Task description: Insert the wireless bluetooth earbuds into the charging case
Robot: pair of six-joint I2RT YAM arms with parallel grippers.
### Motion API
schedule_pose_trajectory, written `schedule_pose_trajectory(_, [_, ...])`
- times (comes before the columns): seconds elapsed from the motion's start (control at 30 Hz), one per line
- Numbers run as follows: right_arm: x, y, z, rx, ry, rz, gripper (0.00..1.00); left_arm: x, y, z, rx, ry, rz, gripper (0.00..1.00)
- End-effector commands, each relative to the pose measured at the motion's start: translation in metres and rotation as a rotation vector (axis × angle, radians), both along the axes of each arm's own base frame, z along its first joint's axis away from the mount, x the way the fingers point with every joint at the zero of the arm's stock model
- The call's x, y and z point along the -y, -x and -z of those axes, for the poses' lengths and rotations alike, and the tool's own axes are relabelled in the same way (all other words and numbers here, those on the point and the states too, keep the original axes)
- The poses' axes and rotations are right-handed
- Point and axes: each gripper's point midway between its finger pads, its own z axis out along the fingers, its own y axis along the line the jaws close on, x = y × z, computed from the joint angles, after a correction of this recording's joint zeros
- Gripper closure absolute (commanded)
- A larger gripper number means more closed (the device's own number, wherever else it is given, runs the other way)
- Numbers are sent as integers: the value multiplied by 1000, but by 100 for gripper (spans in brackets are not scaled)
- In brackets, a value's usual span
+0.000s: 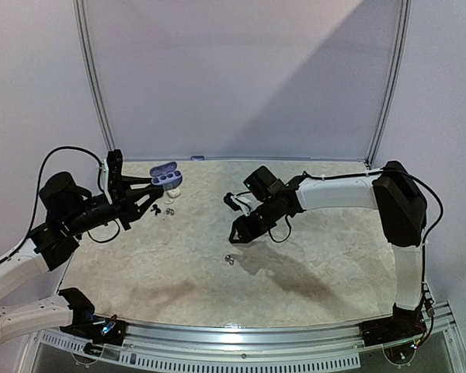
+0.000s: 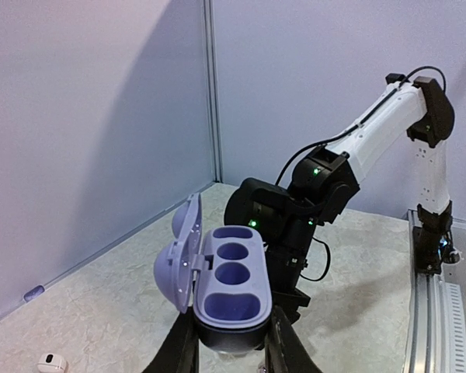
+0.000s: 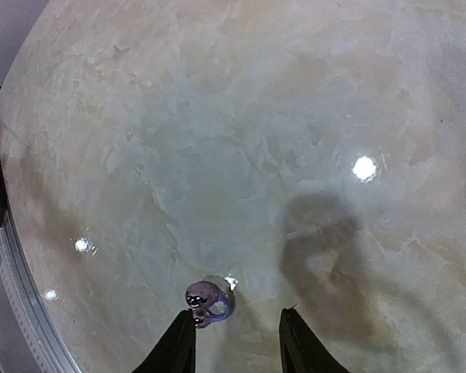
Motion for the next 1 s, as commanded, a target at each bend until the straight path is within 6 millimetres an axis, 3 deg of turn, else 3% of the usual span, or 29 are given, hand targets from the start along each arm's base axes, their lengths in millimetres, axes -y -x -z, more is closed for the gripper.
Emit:
schedule_pose_trajectory(0.0, [2, 12, 20, -11, 59, -16, 65, -2, -3, 10, -12, -23, -5, 100])
schedule_pose_trajectory(0.3, [2, 17, 37, -23, 76, -30, 77, -2, -1, 9, -6, -28, -2, 100])
schedule_pose_trajectory(0.97, [-11, 35, 57, -44, 78, -121, 77, -2, -2, 13, -5, -43, -1, 100])
